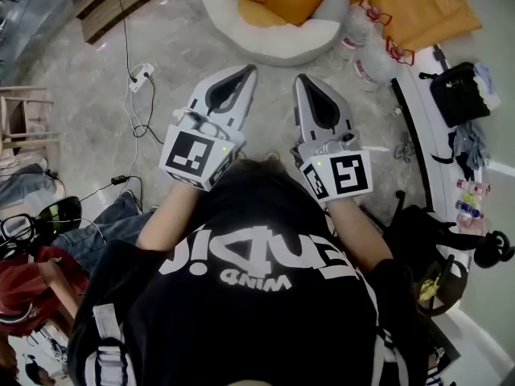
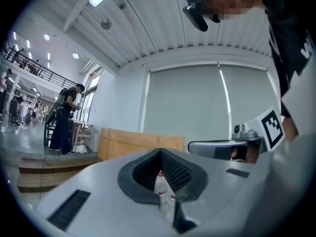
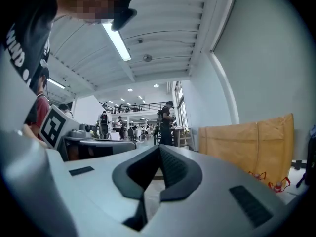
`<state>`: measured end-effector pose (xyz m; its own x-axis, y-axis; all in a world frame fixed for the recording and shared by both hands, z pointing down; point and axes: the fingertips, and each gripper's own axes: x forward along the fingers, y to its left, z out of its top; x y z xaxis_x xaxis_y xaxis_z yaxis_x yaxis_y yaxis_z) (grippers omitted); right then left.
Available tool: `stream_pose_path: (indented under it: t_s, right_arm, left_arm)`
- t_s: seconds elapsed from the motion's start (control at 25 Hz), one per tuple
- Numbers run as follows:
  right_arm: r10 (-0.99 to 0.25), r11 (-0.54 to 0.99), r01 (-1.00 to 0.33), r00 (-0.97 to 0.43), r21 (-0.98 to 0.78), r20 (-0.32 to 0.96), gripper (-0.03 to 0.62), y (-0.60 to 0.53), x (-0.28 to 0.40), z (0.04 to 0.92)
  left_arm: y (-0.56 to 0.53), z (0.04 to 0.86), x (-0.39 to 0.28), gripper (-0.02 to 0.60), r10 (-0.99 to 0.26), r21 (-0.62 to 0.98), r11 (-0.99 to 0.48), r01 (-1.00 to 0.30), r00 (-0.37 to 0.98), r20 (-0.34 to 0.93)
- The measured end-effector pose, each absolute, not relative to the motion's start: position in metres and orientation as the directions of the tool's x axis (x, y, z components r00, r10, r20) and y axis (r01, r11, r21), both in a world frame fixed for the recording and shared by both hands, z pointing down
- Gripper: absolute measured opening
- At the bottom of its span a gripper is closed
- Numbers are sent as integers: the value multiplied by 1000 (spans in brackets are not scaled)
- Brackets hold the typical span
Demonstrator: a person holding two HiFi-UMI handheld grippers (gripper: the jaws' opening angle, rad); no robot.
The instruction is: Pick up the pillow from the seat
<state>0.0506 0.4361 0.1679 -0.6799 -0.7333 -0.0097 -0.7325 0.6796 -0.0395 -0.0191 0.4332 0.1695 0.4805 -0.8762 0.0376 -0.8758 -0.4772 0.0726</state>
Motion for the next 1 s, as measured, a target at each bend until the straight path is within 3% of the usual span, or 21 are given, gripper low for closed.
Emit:
stream_pose_path:
  t_s: [1.0]
  right_arm:
    - [-805,588,-806,-592,-68,50,21,388,67,191]
  left_arm:
    - [412,194,-60,8,-841,81,-529,-845,535,82]
